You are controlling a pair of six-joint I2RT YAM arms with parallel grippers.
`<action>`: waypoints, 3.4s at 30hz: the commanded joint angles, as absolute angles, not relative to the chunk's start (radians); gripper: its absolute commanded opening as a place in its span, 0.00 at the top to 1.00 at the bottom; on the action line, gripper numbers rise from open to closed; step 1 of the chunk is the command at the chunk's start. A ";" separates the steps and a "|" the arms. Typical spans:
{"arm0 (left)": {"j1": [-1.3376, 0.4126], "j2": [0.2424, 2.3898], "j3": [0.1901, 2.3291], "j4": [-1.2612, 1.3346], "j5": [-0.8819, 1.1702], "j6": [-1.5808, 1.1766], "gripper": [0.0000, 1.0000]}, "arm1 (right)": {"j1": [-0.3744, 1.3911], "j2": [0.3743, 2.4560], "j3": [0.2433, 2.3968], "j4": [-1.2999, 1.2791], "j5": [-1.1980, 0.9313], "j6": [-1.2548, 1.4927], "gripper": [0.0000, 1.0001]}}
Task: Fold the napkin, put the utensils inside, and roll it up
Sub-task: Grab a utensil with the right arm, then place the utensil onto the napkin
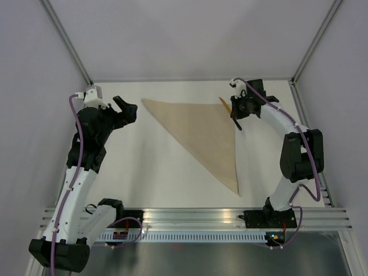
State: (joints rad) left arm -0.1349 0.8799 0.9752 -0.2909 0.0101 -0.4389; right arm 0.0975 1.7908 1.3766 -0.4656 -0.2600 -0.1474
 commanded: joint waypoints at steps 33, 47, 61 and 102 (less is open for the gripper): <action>-0.130 0.861 1.046 -0.342 0.025 -0.460 0.00 | 0.738 1.957 1.290 -0.196 -0.017 0.115 0.99; -0.132 0.865 1.032 -0.337 0.023 -0.459 0.00 | 0.738 1.997 1.304 -0.189 -0.006 0.084 0.99; -0.130 0.857 1.008 -0.324 0.026 -0.454 0.00 | 0.736 2.034 1.321 -0.199 -0.006 0.066 1.00; -1.081 1.006 0.609 0.359 -0.411 0.115 0.00 | 0.095 1.493 1.322 -0.466 -0.228 0.040 0.31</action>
